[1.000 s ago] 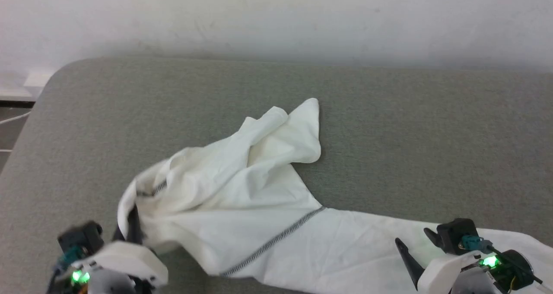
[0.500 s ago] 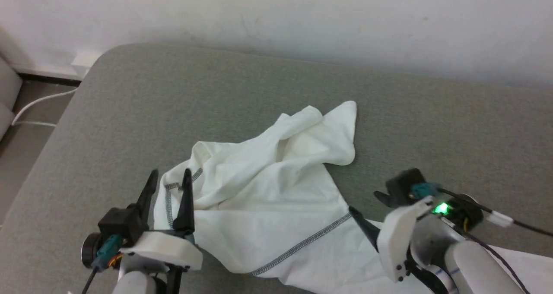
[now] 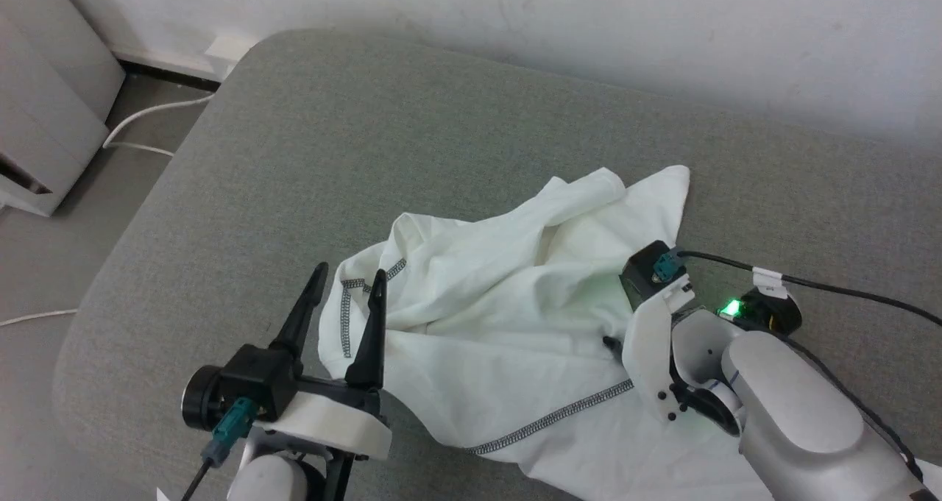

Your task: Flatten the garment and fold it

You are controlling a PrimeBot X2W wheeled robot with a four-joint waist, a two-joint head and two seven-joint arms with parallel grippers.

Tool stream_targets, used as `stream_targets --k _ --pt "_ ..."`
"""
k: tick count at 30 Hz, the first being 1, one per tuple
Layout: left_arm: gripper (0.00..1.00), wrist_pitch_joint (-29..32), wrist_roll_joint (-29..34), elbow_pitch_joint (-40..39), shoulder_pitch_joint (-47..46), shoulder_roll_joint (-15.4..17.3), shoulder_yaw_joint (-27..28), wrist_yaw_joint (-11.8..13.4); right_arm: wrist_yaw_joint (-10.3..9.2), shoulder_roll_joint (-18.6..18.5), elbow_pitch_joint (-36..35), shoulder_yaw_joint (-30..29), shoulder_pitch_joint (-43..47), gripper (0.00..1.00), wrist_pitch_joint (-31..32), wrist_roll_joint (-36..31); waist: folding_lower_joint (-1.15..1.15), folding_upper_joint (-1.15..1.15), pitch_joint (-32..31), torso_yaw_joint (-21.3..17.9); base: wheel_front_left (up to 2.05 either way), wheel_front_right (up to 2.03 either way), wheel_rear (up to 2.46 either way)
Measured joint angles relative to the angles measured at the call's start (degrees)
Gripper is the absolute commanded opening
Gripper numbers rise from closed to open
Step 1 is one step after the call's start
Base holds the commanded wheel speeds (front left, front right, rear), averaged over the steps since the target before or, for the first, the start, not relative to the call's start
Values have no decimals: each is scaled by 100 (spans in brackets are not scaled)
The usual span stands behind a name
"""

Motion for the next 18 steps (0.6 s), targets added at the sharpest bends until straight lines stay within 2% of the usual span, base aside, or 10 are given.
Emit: stream_targets --k 1,6,10,14,18 --pt "100 0 1 19 0 -14 -3 -14 1 -22 80 110 -87 0 -19 -2 0 0 31 23 0 0 0" --pt "100 0 2 116 -2 -51 55 -37 14 -97 365 235 -270 0 -441 36 0 0 97 14 0 0 0" --pt "100 1 46 169 12 -55 135 -93 37 -283 331 75 -151 0 -647 71 1 0 30 -98 0 0 0" --pt "100 1 58 194 84 -46 281 -115 35 -889 -121 -325 275 0 -550 90 1 0 -83 -328 0 0 0" --pt "100 1 60 202 143 -46 364 -154 5 -1596 -794 -933 933 0 -18 37 0 0 -207 -646 0 0 0"
